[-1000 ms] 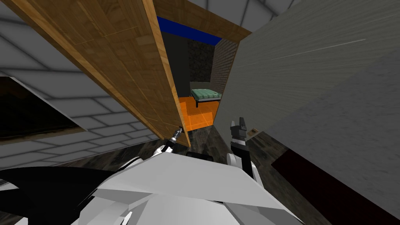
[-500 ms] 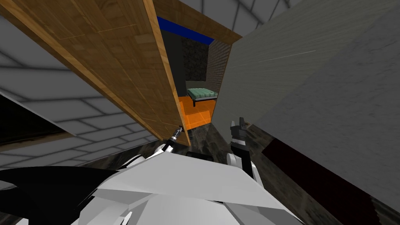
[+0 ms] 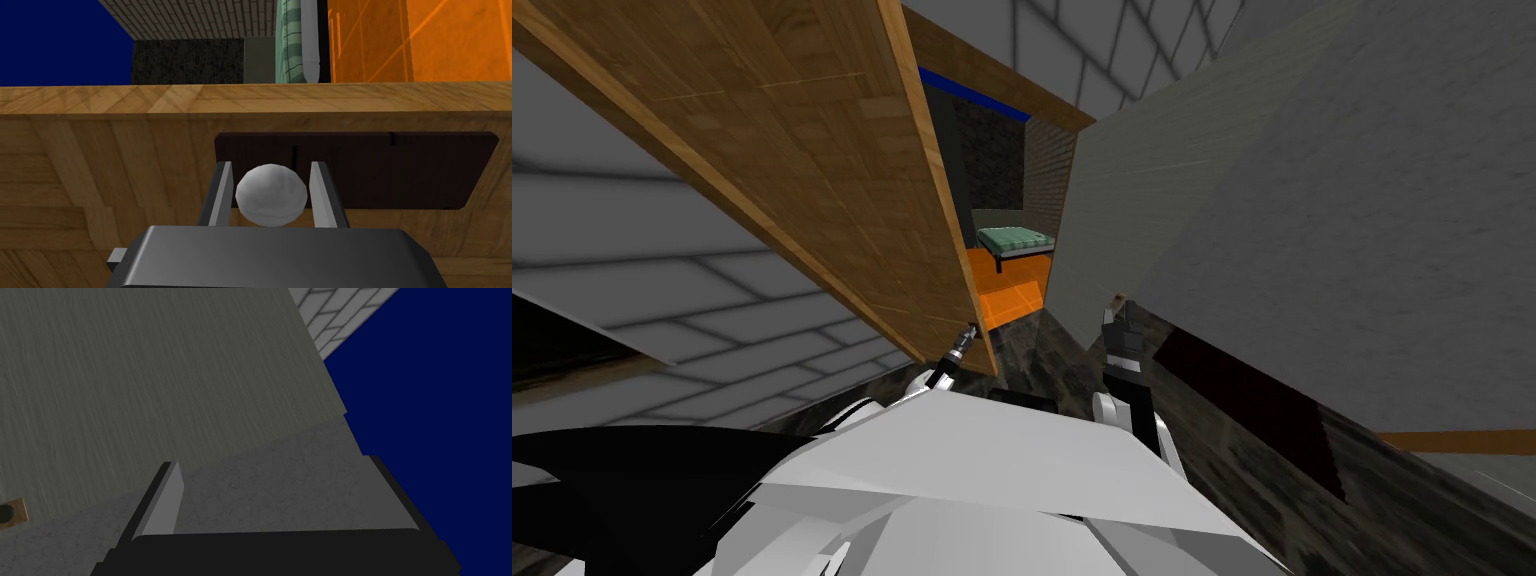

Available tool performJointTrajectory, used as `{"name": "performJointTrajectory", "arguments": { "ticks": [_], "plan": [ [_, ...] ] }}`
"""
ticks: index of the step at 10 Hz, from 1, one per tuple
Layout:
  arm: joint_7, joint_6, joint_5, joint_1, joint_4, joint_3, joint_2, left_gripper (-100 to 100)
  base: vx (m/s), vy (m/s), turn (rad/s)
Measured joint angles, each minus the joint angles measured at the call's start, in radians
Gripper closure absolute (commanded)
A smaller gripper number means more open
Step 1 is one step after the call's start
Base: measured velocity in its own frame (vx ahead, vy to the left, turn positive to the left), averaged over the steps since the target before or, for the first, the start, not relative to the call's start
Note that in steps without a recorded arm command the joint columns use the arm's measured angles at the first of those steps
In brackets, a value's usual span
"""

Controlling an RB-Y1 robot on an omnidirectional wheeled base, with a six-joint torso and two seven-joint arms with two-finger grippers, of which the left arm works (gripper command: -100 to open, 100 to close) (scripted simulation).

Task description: Pull the door open

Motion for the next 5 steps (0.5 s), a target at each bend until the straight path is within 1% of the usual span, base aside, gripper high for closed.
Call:
{"name": "performJointTrajectory", "arguments": {
  "ticks": [2, 3, 4, 5],
  "plan": [
    [0.002, 0.002, -0.009, -0.001, 0.0, 0.017, -0.005, 100, -0.211, 0.113, -0.16],
    [0.003, 0.001, -0.013, -0.004, 0.001, 0.022, -0.008, 100, -0.091, 0.042, -0.049],
    [0.003, 0.002, -0.015, -0.003, 0.003, 0.02, -0.011, 100, -0.152, 0.027, -0.149],
    [0.001, 0.003, -0.008, -0.004, 0.003, 0.018, -0.008, 100, -0.238, 0.074, -0.234]
  ]
}}
